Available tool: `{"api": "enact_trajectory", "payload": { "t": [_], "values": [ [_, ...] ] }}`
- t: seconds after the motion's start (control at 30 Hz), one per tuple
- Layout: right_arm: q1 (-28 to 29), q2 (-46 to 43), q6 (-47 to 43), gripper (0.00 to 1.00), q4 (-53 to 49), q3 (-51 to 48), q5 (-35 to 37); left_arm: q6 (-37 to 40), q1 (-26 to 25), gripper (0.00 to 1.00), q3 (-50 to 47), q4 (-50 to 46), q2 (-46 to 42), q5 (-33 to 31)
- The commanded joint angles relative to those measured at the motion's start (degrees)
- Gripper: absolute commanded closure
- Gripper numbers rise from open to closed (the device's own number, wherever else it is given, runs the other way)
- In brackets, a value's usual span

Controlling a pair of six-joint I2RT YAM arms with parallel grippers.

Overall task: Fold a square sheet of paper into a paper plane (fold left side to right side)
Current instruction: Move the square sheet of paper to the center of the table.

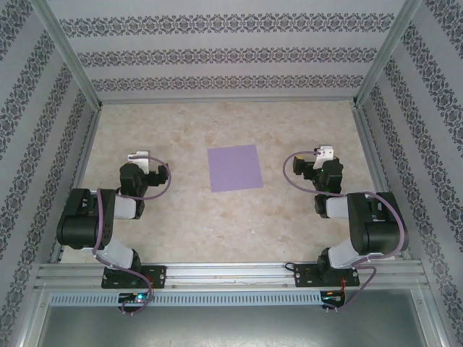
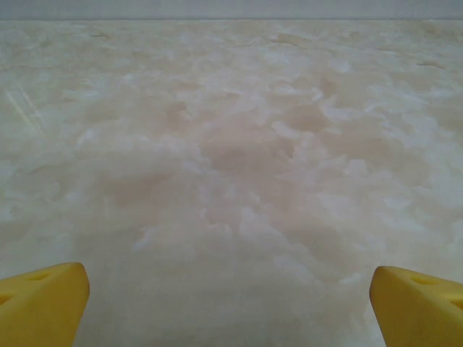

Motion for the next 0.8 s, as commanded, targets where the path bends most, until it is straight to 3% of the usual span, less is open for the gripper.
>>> {"api": "enact_trajectory", "payload": {
  "t": [0.0, 0.77],
  "values": [
    [0.6, 0.5, -0.8, 0.02, 1.2, 0.9, 0.3, -0.1, -0.3, 0.01, 1.1, 2.7, 0.6, 0.3],
    [0.3, 0.6, -0.5, 0.02, 1.2, 1.0, -0.2, 0.0, -0.3, 0.01, 1.0, 2.7, 0.6, 0.4]
  ]
}}
